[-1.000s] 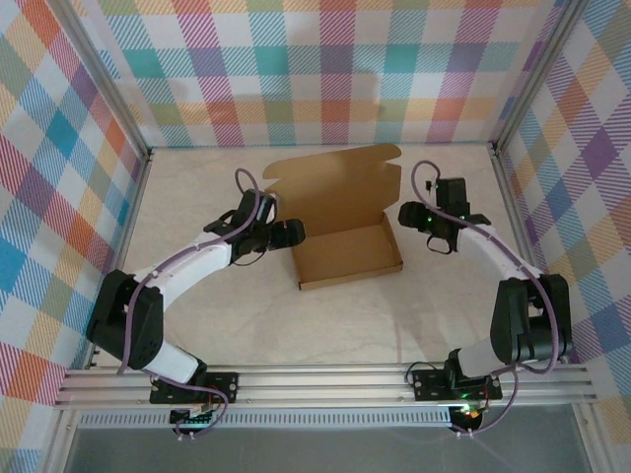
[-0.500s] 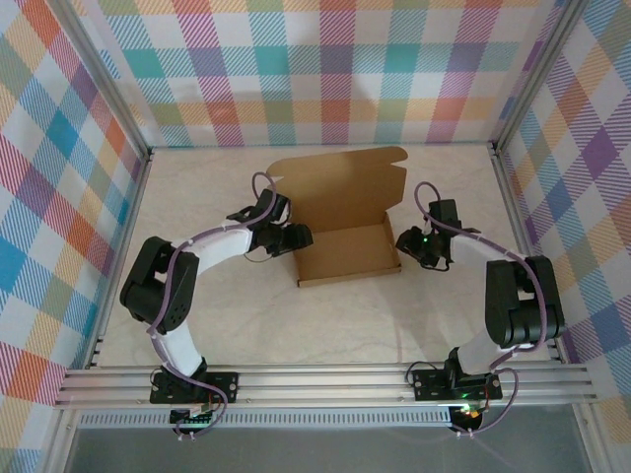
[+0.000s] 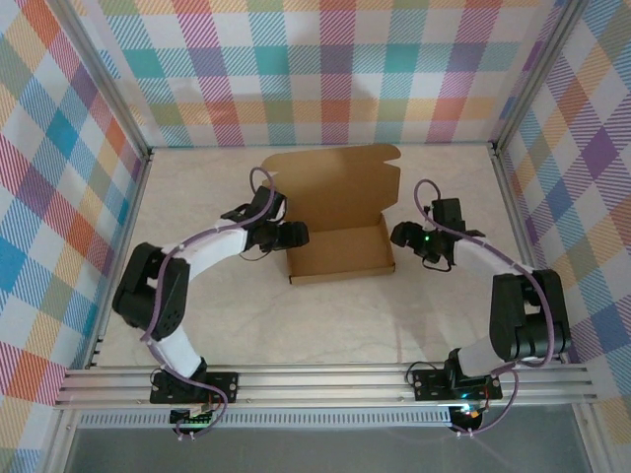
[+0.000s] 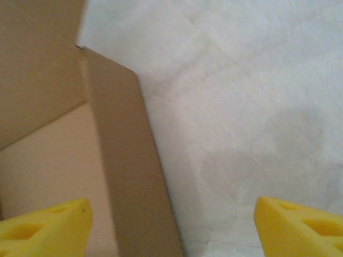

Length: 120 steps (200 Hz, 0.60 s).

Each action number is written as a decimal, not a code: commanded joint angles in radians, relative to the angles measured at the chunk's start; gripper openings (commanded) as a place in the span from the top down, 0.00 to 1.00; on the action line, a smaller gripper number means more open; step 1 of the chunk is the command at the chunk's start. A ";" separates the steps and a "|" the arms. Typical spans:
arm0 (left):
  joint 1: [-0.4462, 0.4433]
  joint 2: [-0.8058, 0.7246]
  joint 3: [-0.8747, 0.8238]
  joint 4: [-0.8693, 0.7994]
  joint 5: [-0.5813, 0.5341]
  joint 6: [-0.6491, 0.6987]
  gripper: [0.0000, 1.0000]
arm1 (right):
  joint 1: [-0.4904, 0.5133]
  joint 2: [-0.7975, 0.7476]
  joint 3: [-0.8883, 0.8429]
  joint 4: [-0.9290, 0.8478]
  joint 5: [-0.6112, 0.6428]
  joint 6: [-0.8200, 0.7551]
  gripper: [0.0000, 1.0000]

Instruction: Fold the paper box

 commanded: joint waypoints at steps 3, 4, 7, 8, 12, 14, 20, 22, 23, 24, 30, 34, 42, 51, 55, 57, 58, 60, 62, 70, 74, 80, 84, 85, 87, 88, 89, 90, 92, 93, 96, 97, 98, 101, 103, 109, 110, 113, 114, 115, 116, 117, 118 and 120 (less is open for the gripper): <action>0.054 -0.102 -0.017 0.025 -0.020 0.097 0.19 | -0.029 -0.007 0.085 0.053 -0.124 -0.258 0.14; 0.055 -0.104 -0.016 0.025 -0.019 0.100 0.19 | -0.031 -0.006 0.091 0.052 -0.130 -0.263 0.14; 0.064 -0.110 -0.013 0.024 -0.017 0.108 0.18 | -0.037 0.002 0.106 0.047 -0.151 -0.294 0.14; 0.066 -0.111 -0.013 0.025 -0.015 0.112 0.18 | -0.038 0.003 0.108 0.044 -0.159 -0.303 0.13; 0.078 -0.117 -0.007 0.024 -0.006 0.127 0.17 | -0.044 0.012 0.129 0.038 -0.190 -0.342 0.13; 0.084 -0.120 -0.003 0.024 -0.003 0.135 0.17 | -0.048 0.014 0.139 0.034 -0.207 -0.360 0.13; 0.101 -0.131 0.009 0.025 0.004 0.155 0.17 | -0.062 0.033 0.170 0.023 -0.248 -0.410 0.12; 0.106 -0.134 0.014 0.025 0.004 0.161 0.16 | -0.066 0.038 0.181 0.017 -0.261 -0.425 0.12; 0.109 -0.136 0.016 0.024 0.005 0.163 0.16 | -0.068 0.040 0.183 0.015 -0.268 -0.434 0.12; 0.111 -0.137 0.018 0.024 0.005 0.165 0.16 | -0.069 0.041 0.191 0.012 -0.275 -0.442 0.12; 0.129 -0.148 0.030 0.024 0.011 0.184 0.16 | -0.080 0.060 0.225 -0.007 -0.314 -0.487 0.12; 0.141 -0.155 0.037 0.026 0.017 0.196 0.16 | -0.088 0.072 0.248 -0.019 -0.341 -0.513 0.12; 0.165 -0.168 0.057 0.024 0.037 0.223 0.16 | -0.106 0.096 0.293 -0.046 -0.405 -0.595 0.11; 0.195 -0.180 0.083 0.025 0.057 0.244 0.16 | -0.123 0.126 0.358 -0.105 -0.472 -0.676 0.10; 0.208 -0.182 0.097 0.021 0.066 0.250 0.16 | -0.131 0.142 0.394 -0.140 -0.493 -0.715 0.09; 0.214 -0.183 0.103 0.017 0.072 0.254 0.16 | -0.135 0.152 0.411 -0.158 -0.503 -0.732 0.09; 0.218 -0.183 0.107 0.015 0.074 0.254 0.16 | -0.136 0.157 0.420 -0.167 -0.507 -0.739 0.09; 0.225 -0.185 0.114 0.012 0.077 0.257 0.16 | -0.140 0.165 0.438 -0.184 -0.513 -0.753 0.09; 0.230 -0.187 0.120 0.010 0.082 0.259 0.16 | -0.144 0.177 0.457 -0.199 -0.517 -0.761 0.09; 0.252 -0.192 0.144 0.002 0.101 0.271 0.16 | -0.158 0.218 0.535 -0.258 -0.529 -0.801 0.08; 0.261 -0.193 0.155 -0.003 0.109 0.276 0.16 | -0.165 0.241 0.577 -0.295 -0.540 -0.823 0.08; 0.273 -0.194 0.177 -0.015 0.118 0.282 0.16 | -0.176 0.285 0.639 -0.338 -0.566 -0.849 0.08; 0.277 -0.193 0.189 -0.023 0.124 0.289 0.16 | -0.183 0.311 0.679 -0.364 -0.586 -0.863 0.08; 0.278 -0.192 0.192 -0.025 0.125 0.290 0.16 | -0.185 0.318 0.689 -0.372 -0.591 -0.867 0.08; 0.281 -0.192 0.198 -0.028 0.126 0.293 0.16 | -0.187 0.332 0.709 -0.387 -0.602 -0.876 0.08; 0.281 -0.191 0.201 -0.031 0.127 0.294 0.16 | -0.188 0.336 0.719 -0.395 -0.608 -0.880 0.08; 0.282 -0.190 0.204 -0.033 0.127 0.295 0.16 | -0.190 0.341 0.729 -0.402 -0.614 -0.886 0.08; 0.282 -0.190 0.206 -0.034 0.127 0.297 0.16 | -0.190 0.348 0.739 -0.411 -0.618 -0.891 0.08; 0.284 -0.189 0.210 -0.037 0.130 0.299 0.16 | -0.193 0.366 0.760 -0.427 -0.631 -0.905 0.07; 0.285 -0.189 0.213 -0.039 0.131 0.300 0.16 | -0.193 0.373 0.770 -0.438 -0.638 -0.913 0.07; 0.287 -0.188 0.220 -0.044 0.133 0.302 0.16 | -0.197 0.395 0.798 -0.461 -0.659 -0.941 0.08; 0.287 -0.188 0.222 -0.045 0.133 0.304 0.16 | -0.198 0.403 0.807 -0.465 -0.664 -0.949 0.08; 0.288 -0.187 0.224 -0.046 0.134 0.305 0.16 | -0.198 0.409 0.816 -0.474 -0.667 -0.957 0.08; 0.289 -0.186 0.231 -0.052 0.135 0.307 0.16 | -0.199 0.429 0.843 -0.498 -0.683 -0.980 0.08; 0.289 -0.184 0.234 -0.054 0.137 0.308 0.16 | -0.198 0.442 0.860 -0.510 -0.689 -0.989 0.09; 0.290 -0.181 0.243 -0.062 0.139 0.311 0.16 | -0.198 0.482 0.911 -0.546 -0.702 -1.021 0.09; 0.290 -0.181 0.244 -0.063 0.139 0.312 0.16 | -0.198 0.488 0.920 -0.553 -0.705 -1.025 0.09; 0.291 -0.181 0.246 -0.065 0.142 0.312 0.16 | -0.198 0.507 0.944 -0.572 -0.714 -1.038 0.09; 0.292 -0.181 0.248 -0.065 0.143 0.313 0.16 | -0.198 0.513 0.955 -0.579 -0.717 -1.043 0.09; 0.293 -0.180 0.249 -0.067 0.143 0.313 0.16 | -0.198 0.520 0.965 -0.587 -0.721 -1.048 0.10; 0.292 -0.179 0.250 -0.066 0.144 0.314 0.16 | -0.199 0.526 0.975 -0.594 -0.722 -1.052 0.10; 0.292 -0.179 0.250 -0.067 0.145 0.315 0.16 | -0.199 0.532 0.986 -0.602 -0.727 -1.057 0.10; 0.292 -0.179 0.250 -0.067 0.146 0.315 0.16 | -0.198 0.539 0.995 -0.610 -0.731 -1.063 0.10; 0.293 -0.178 0.250 -0.069 0.147 0.316 0.16 | -0.198 0.552 1.015 -0.626 -0.737 -1.073 0.10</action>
